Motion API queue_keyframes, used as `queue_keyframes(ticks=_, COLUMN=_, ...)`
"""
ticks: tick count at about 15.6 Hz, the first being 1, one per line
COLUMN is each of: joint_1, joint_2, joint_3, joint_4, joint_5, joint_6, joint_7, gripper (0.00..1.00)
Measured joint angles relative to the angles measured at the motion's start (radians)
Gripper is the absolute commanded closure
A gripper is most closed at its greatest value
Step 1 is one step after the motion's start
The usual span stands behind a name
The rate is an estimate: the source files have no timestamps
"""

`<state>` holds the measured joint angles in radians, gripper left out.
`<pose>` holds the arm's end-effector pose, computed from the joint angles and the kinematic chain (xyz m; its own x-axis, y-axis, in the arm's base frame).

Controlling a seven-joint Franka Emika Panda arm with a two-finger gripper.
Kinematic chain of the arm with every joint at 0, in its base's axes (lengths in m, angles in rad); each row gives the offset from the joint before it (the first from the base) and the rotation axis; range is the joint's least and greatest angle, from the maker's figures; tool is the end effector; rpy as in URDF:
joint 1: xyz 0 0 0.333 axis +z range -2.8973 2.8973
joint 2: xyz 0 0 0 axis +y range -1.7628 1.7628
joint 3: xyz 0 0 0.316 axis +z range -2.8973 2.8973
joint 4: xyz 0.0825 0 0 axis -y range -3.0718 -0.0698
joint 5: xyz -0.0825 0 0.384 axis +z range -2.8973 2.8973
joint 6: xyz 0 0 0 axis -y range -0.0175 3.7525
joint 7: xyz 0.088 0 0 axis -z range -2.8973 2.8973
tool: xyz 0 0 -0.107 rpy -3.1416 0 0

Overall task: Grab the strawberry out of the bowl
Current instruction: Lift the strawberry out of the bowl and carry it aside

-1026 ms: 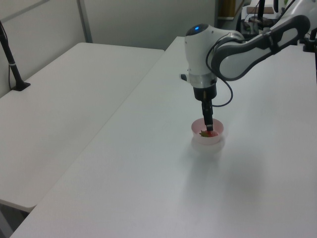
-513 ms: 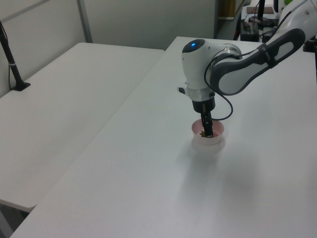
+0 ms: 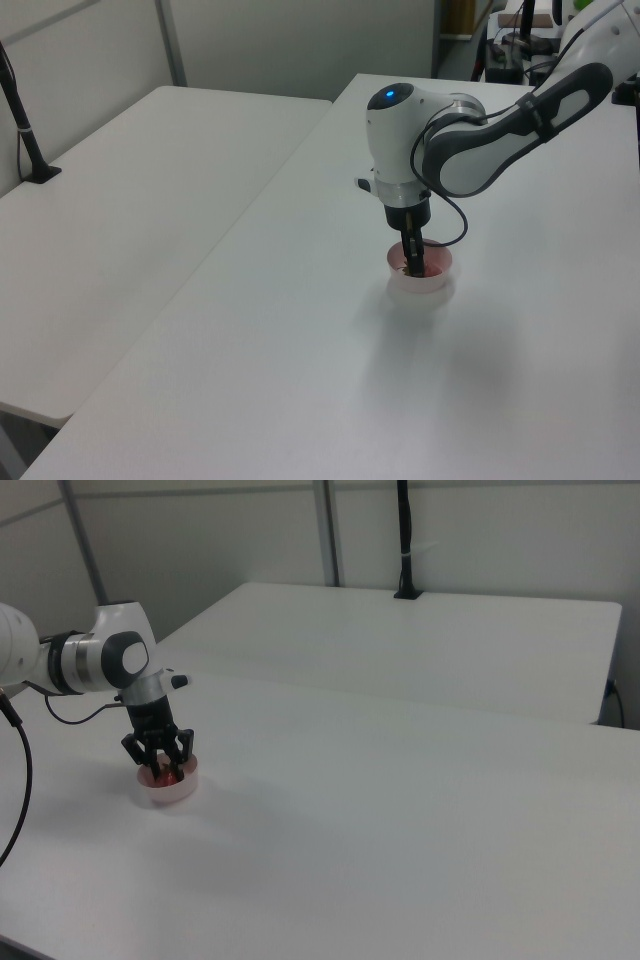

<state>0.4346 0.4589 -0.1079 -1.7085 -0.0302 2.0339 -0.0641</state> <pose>0.6150 0.2134 0.3161 0.9088 0.3946 -0.1359 0.4055 -0.9119 0.0641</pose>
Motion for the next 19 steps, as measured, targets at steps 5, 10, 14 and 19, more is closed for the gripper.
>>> queue_keyframes(ticks=5, joint_1=-0.002, joint_2=-0.018, joint_3=-0.003, joint_4=0.013, joint_5=0.0, joint_6=0.0, joint_7=0.0, gripper=0.65)
queue_keyframes(ticks=10, joint_1=-0.017, joint_2=-0.08, joint_3=-0.012, joint_4=0.054, joint_5=0.018, joint_6=-0.015, joint_7=0.001, gripper=0.64)
queue_keyframes(ticks=14, joint_1=-0.108, joint_2=-0.154, joint_3=-0.026, joint_4=0.129, joint_5=0.028, joint_6=-0.127, joint_7=-0.017, gripper=0.6)
queue_keyframes(ticks=19, joint_1=-0.338, joint_2=-0.126, joint_3=-0.057, joint_4=0.126, joint_5=0.028, joint_6=-0.121, joint_7=-0.22, gripper=0.6)
